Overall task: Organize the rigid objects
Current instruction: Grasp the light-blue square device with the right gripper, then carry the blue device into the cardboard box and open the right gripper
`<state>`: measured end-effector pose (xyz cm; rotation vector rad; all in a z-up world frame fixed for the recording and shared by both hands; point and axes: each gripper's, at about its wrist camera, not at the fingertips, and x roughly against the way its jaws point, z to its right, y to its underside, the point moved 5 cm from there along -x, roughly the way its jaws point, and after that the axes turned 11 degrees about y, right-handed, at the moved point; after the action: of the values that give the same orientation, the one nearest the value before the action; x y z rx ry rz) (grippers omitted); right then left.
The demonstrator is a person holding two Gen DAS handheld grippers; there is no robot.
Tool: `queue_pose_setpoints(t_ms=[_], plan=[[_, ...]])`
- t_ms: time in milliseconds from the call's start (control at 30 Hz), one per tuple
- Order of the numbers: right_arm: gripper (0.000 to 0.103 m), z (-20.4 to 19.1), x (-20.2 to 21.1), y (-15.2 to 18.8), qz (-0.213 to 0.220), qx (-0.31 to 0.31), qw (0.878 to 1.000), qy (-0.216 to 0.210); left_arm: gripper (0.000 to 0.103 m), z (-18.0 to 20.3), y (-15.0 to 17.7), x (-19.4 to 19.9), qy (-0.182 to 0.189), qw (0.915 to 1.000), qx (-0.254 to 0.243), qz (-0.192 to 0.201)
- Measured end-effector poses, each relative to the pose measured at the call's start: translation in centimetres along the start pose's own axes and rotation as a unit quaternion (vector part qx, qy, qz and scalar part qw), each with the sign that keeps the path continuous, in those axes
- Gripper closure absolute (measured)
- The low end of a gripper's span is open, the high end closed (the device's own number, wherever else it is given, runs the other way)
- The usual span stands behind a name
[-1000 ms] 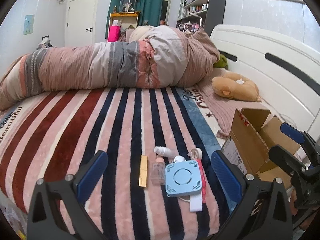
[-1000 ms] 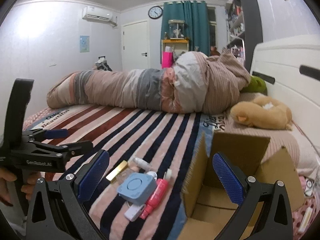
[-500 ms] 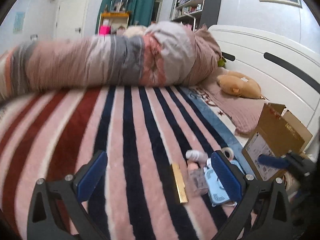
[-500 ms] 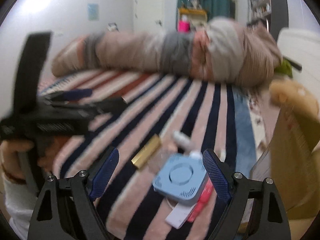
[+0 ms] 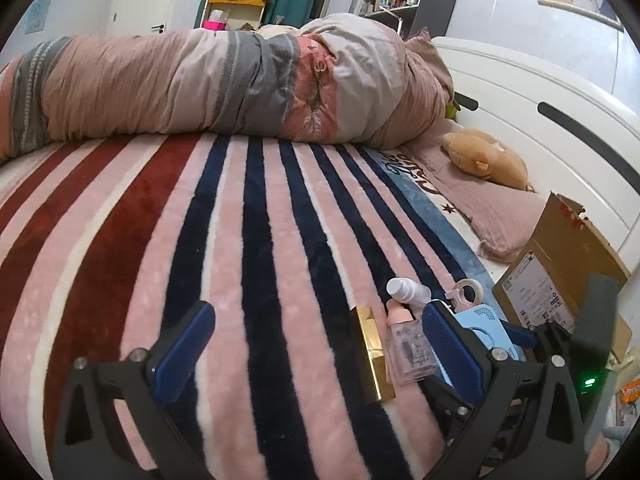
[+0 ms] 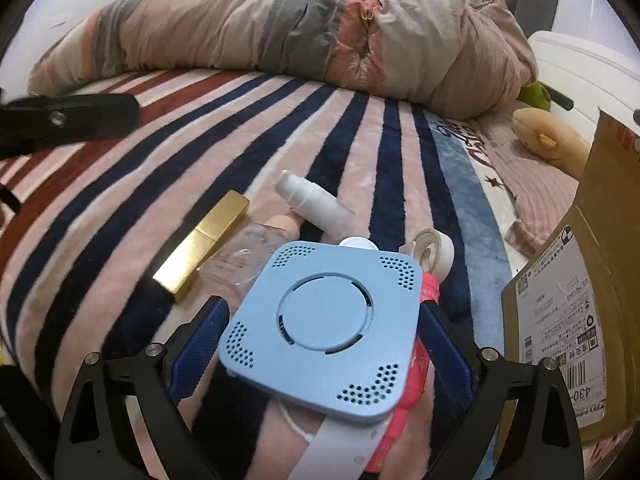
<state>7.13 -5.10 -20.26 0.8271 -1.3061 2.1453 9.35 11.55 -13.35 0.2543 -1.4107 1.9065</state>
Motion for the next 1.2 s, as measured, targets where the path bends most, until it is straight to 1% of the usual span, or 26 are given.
queue_pose_setpoints(t_ms=[67,100,167,200,367,400,467,533,567,633,667,733,800,900,933,1033,1133,1200], plan=[[0.010,-0.2,-0.5,0.0,0.004,0.028,0.999,0.017,0.000,-0.5,0.2,0.4,0.002,1.0000,0.003,0.003],[0.011,-0.1,-0.6,0.0,0.007,0.029,0.999,0.017,0.001,-0.6,0.3,0.6,-0.001,1.0000,0.003,0.003],[0.017,0.9,-0.5,0.1,0.008,0.015,1.000,0.017,0.000,-0.9,0.6,0.8,-0.007,1.0000,0.003,0.000],[0.017,1.4,-0.4,0.1,0.009,0.012,1.000,0.016,0.000,-1.0,0.7,0.7,-0.007,1.0000,0.003,-0.002],[0.018,1.4,1.0,0.1,0.029,0.030,0.999,-0.029,0.000,-1.4,1.4,1.0,-0.003,0.9999,0.009,-0.009],[0.018,1.3,1.4,0.2,0.034,0.027,0.998,-0.043,0.000,-1.6,1.5,1.1,-0.002,0.9999,0.013,-0.009],[0.019,1.0,2.3,0.0,0.039,0.015,0.995,-0.096,0.000,-1.7,1.7,1.4,0.001,0.9998,0.018,-0.007],[0.019,0.3,3.1,0.1,0.038,0.004,0.988,-0.148,0.000,-1.8,1.9,1.8,0.003,0.9997,0.024,-0.003],[0.019,-0.1,3.4,0.1,0.039,0.002,0.985,-0.166,0.000,-1.8,1.9,1.9,0.003,0.9997,0.026,-0.002],[0.019,-1.6,3.8,0.3,0.038,0.016,0.977,-0.210,0.000,-1.7,2.0,2.3,0.003,0.9996,0.027,0.003],[0.019,-2.4,3.8,0.4,0.034,0.027,0.974,-0.221,0.000,-1.7,2.0,2.4,0.004,0.9996,0.028,0.004],[0.020,-3.2,3.3,0.7,0.029,0.045,0.977,-0.207,0.000,-1.7,2.1,2.4,0.005,0.9995,0.029,0.004],[0.020,-3.2,2.4,1.0,0.005,0.052,0.982,-0.184,0.000,-1.7,2.3,2.3,0.004,0.9995,0.030,0.000],[0.018,-2.6,2.1,1.6,-0.016,0.044,0.979,-0.200,0.000,-1.8,2.7,2.0,-0.002,0.9995,0.029,-0.010],[0.015,-2.5,2.0,2.0,-0.023,0.050,0.979,-0.199,0.000,-1.8,2.8,1.8,-0.004,0.9995,0.028,-0.013],[0.014,-2.2,2.4,2.7,-0.009,0.066,0.979,-0.191,0.000,-1.9,3.1,1.8,-0.002,0.9994,0.033,-0.013],[0.009,-2.4,3.0,3.0,0.000,0.075,0.978,-0.192,0.000,-1.8,3.1,1.8,0.014,0.9988,0.046,-0.009],[0.009,-2.7,2.4,2.7,-0.001,0.074,0.978,-0.193,0.000,-1.5,3.2,1.6,0.023,0.9987,0.044,-0.012]])
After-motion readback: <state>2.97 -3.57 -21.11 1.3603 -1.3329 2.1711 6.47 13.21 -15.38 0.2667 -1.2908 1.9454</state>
